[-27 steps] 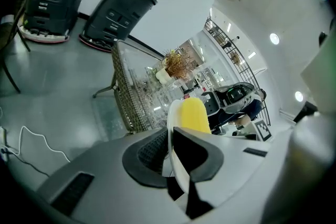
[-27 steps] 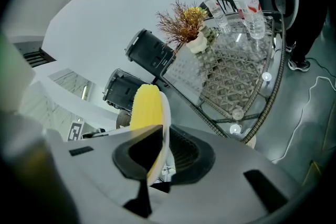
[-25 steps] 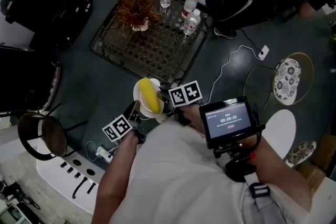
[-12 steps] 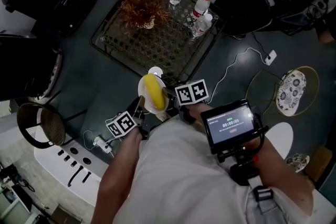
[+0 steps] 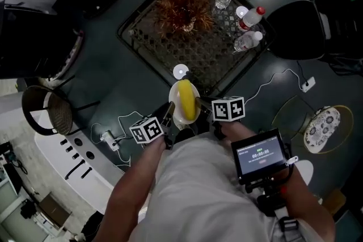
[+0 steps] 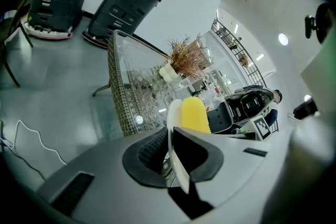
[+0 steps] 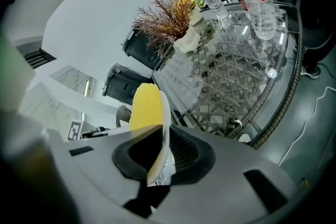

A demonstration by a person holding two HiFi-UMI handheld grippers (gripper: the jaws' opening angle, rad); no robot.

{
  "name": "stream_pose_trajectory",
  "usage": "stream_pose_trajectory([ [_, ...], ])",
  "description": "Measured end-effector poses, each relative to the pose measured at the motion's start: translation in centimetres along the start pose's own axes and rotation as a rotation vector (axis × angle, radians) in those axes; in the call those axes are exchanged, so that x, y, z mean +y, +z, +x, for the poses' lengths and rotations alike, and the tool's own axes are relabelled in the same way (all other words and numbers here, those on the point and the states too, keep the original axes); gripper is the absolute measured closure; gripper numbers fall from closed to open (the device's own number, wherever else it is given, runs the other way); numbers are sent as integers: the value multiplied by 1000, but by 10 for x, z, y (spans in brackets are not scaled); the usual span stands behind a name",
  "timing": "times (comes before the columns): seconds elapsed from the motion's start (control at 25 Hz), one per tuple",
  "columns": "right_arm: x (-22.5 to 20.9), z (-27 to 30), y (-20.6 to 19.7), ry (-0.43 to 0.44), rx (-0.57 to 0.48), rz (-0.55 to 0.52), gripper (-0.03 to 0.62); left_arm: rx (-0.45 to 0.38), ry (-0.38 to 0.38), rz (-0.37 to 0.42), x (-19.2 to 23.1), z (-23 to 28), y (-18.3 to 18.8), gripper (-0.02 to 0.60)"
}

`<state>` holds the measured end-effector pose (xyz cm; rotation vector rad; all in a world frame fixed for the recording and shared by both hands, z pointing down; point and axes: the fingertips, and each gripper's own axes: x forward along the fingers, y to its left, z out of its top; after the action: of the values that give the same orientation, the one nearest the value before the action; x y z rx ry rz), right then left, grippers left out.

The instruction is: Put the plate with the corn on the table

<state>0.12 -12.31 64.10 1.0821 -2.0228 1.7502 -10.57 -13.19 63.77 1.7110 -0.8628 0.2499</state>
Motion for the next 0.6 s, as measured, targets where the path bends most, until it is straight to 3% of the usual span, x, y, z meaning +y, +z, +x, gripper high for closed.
stream_pose_trajectory([
  [0.6,-39,25,28,-9,73,-65,546,-44,54,-26,21,44,6,546],
])
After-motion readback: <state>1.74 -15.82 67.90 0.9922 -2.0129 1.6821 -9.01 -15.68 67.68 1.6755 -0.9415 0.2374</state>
